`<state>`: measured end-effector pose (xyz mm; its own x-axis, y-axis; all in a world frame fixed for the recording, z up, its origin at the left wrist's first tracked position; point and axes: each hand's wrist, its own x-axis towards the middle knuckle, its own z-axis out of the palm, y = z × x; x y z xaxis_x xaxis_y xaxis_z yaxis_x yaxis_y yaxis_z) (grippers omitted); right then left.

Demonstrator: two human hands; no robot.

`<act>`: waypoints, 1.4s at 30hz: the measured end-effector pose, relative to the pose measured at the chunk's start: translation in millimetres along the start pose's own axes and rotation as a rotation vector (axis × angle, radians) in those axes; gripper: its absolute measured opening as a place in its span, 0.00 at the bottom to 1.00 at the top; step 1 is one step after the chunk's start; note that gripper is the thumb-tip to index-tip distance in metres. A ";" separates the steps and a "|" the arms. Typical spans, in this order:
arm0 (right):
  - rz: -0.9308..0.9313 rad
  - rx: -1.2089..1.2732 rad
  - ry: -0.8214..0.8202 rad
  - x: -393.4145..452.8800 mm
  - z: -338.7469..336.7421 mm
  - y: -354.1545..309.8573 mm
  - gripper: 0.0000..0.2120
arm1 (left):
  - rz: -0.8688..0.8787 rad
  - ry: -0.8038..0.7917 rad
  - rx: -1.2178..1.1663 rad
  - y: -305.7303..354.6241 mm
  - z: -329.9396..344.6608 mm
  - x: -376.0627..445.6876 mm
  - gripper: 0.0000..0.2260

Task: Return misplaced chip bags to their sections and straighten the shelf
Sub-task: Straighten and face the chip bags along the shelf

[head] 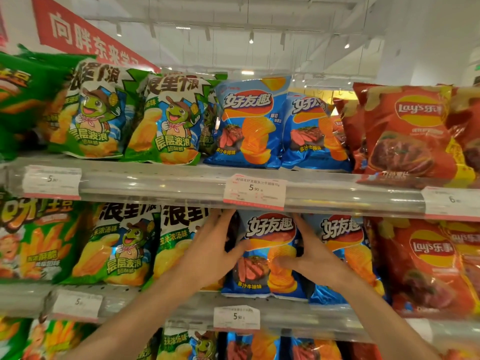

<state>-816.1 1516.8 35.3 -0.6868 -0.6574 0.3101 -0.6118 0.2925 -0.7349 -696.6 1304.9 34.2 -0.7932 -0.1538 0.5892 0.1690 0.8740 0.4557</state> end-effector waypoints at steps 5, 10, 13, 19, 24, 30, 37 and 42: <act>-0.071 -0.611 0.259 -9.6 36.5 -5.6 0.38 | 0.137 0.287 0.524 -41.0 -9.3 -20.1 0.22; -0.191 -0.893 0.312 2.2 87.0 -18.7 0.31 | 0.060 0.116 0.703 -71.4 0.6 -26.4 0.26; -0.094 -0.938 0.288 10.7 102.3 -14.6 0.31 | 0.054 0.103 0.704 -73.7 1.8 -25.4 0.27; -0.047 -0.890 0.281 14.8 109.0 -21.9 0.33 | 0.045 0.098 0.691 -72.3 -1.6 -26.5 0.27; -0.139 -0.653 0.398 0.9 68.9 -23.1 0.29 | 0.103 0.201 0.500 -44.5 0.6 -27.6 0.23; 0.111 -0.557 0.500 -19.2 -31.3 12.0 0.27 | 0.058 0.011 -0.065 45.2 49.9 -15.2 0.14; 0.245 -0.429 0.113 -43.4 -98.0 47.8 0.29 | -0.178 -0.335 -0.461 88.9 120.6 25.9 0.30; 0.275 -0.110 0.042 -46.0 -103.8 62.6 0.37 | -0.256 -0.310 -0.473 97.2 144.2 48.8 0.36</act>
<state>-863.5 1637.5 37.7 -0.8469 -0.5145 0.1348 -0.4379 0.5308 -0.7256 -803.2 1448.8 11.0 -0.9639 -0.1287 0.2330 0.1353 0.5169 0.8453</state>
